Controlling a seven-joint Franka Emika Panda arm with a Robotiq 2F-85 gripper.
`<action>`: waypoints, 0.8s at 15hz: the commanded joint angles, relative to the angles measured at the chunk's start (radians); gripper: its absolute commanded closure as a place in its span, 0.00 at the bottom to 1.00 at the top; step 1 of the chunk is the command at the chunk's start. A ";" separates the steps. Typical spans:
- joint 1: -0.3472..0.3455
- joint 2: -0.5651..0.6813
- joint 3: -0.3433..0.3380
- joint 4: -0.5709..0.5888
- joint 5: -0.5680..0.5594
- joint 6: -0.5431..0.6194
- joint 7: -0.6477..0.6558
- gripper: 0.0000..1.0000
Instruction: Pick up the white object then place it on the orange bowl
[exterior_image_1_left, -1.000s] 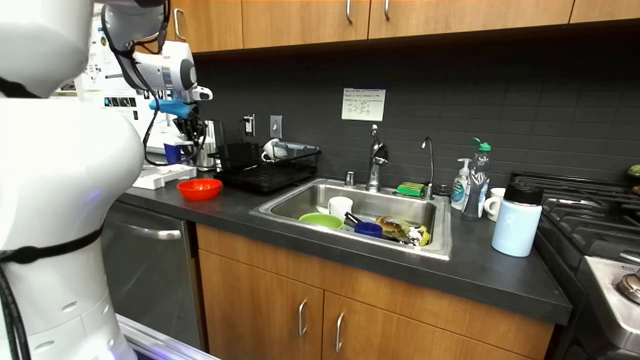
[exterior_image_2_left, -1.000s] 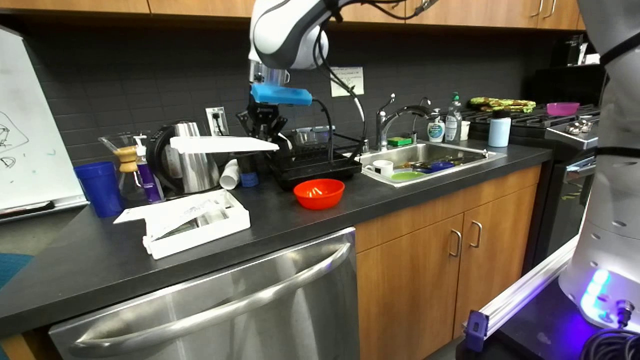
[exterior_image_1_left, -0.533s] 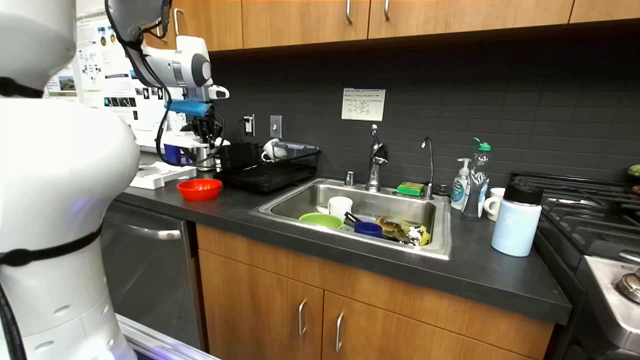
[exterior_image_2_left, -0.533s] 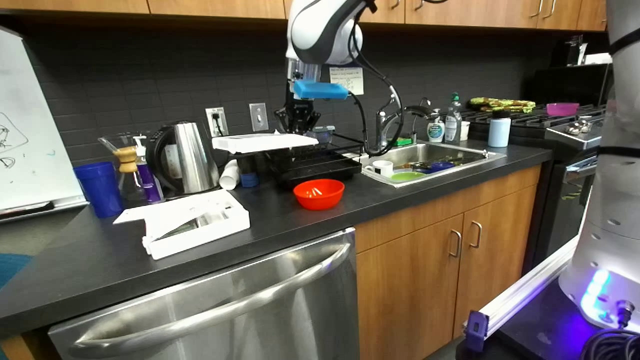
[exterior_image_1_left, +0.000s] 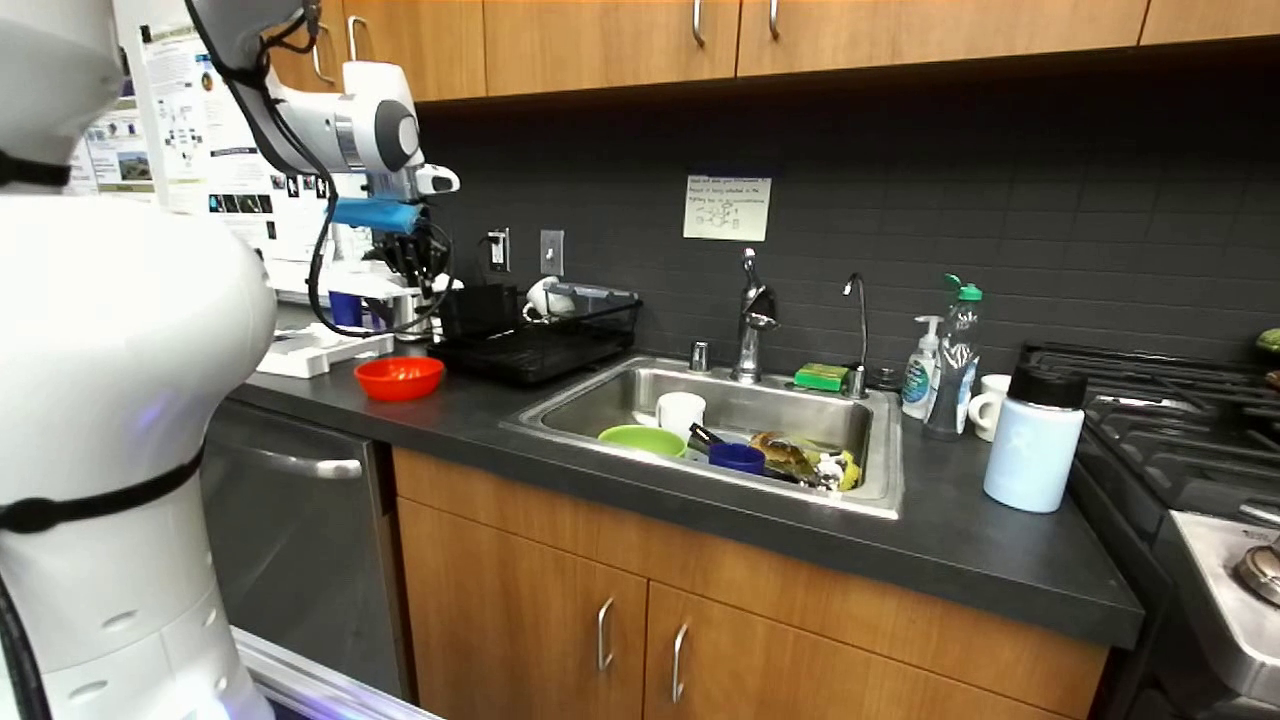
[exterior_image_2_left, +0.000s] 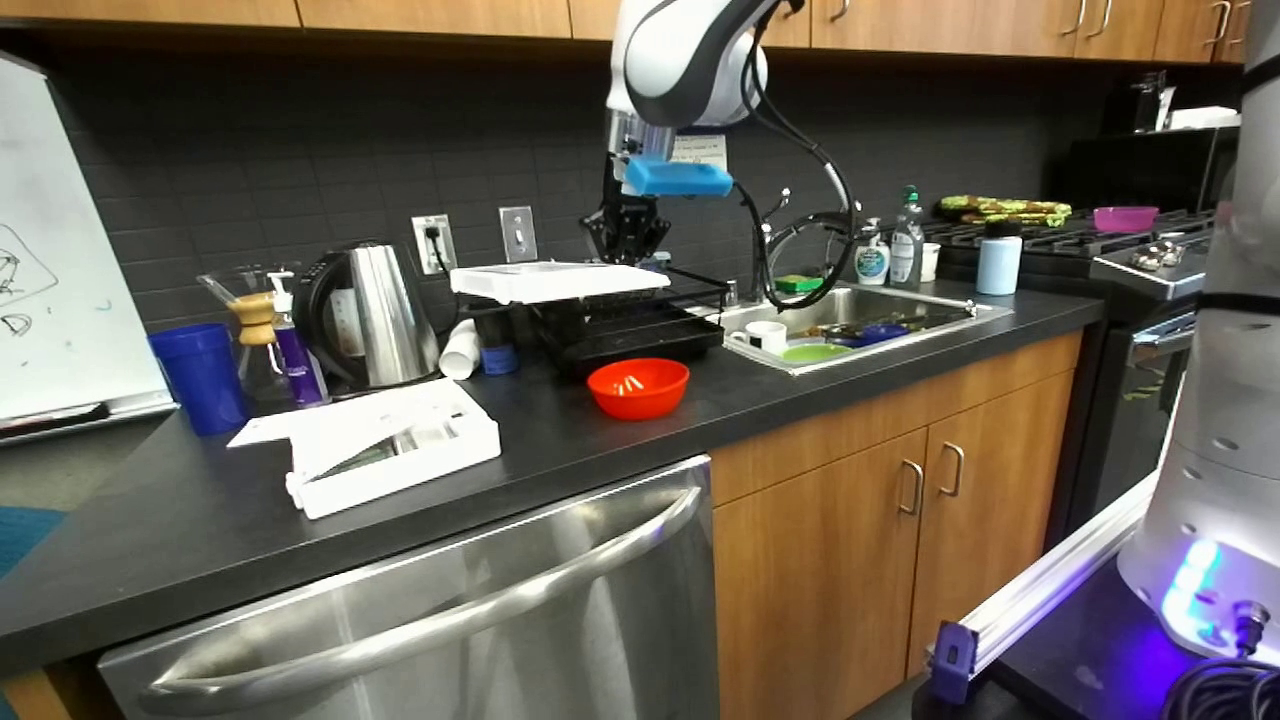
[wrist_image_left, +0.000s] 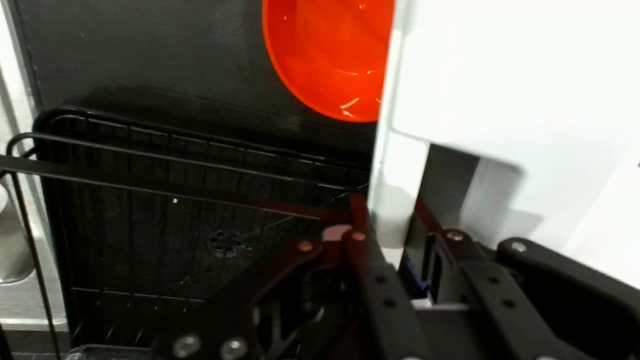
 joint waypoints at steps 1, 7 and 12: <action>-0.047 -0.077 0.003 -0.092 -0.009 0.043 -0.015 0.95; -0.105 -0.124 -0.007 -0.163 -0.005 0.093 -0.018 0.95; -0.154 -0.153 -0.028 -0.132 0.028 0.077 -0.026 0.95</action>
